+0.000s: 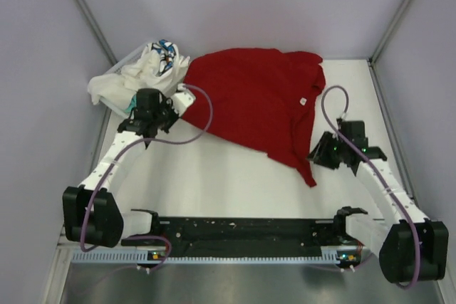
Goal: Fold and stack the t-shirts
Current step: Flatten out the tshirt
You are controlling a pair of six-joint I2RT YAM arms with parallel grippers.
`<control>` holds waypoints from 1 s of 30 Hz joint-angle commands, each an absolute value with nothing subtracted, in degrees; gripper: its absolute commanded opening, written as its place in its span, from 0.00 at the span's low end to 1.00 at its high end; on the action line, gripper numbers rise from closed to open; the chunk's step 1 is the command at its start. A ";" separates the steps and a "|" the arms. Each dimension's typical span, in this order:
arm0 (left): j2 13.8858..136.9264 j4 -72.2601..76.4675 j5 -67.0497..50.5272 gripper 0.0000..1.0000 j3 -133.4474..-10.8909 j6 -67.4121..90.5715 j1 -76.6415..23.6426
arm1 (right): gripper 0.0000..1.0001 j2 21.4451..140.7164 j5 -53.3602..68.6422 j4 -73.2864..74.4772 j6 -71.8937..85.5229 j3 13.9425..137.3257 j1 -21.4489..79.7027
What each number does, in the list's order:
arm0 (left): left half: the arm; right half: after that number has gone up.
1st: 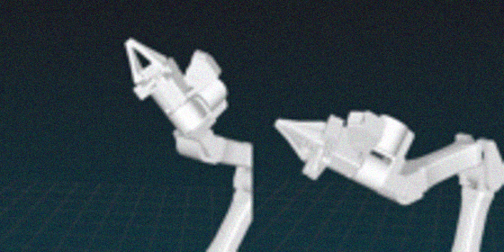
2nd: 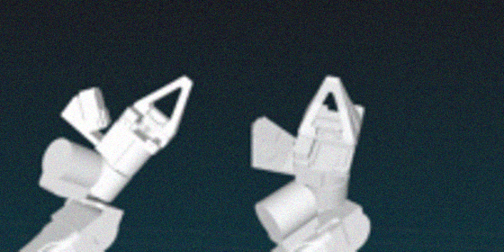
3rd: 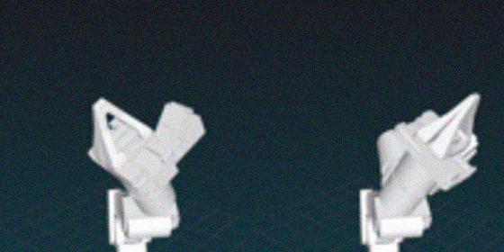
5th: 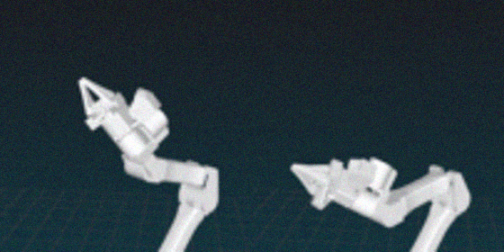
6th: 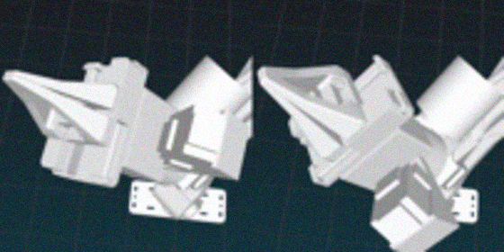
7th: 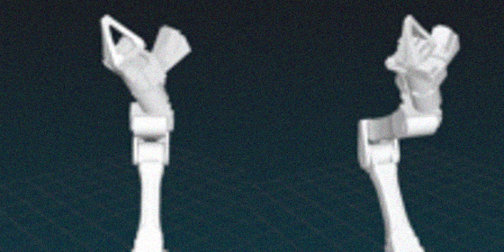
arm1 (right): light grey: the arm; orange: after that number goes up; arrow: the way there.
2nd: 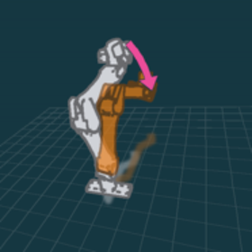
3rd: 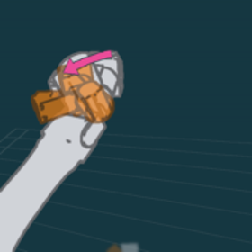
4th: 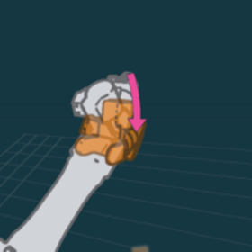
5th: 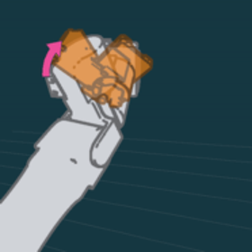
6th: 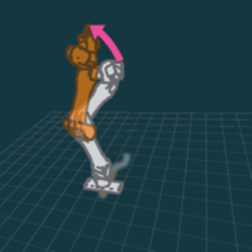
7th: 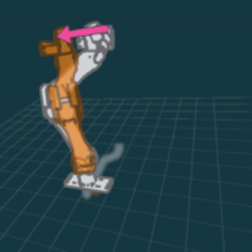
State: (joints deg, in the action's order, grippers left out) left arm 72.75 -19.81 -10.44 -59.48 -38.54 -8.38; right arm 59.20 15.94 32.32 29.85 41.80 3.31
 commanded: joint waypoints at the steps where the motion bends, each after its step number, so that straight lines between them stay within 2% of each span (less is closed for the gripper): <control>1: 72.33 -19.33 -12.31 0.00 -50.29 -43.33 -8.09 | 0.43 50.28 10.04 27.24 35.33 31.13 3.08; 4: 74.18 -21.70 -11.42 0.00 -47.99 -44.12 -8.09 | 0.52 46.51 3.37 28.47 37.61 29.09 2.99; 10: 72.52 -23.47 -12.66 0.00 -45.45 -44.21 -8.00 | 0.51 46.48 -1.75 29.88 32.18 35.06 5.35; 16: 69.70 -23.47 -12.66 0.00 -43.42 -43.33 -8.00 | 0.55 62.11 -12.99 30.67 28.39 43.13 22.82; 20: 69.35 -23.99 -12.39 0.00 -43.15 -42.98 -8.00 | 0.56 77.22 -16.95 29.27 27.60 51.40 25.31; 26: 68.38 -23.91 -12.31 0.00 -43.33 -43.15 -7.91 | 0.50 91.21 -19.60 28.92 26.37 60.28 25.14; 30: 69.26 -23.99 -12.30 0.00 -43.94 -43.15 -7.91 | 0.35 97.28 -17.41 27.61 26.63 61.35 24.00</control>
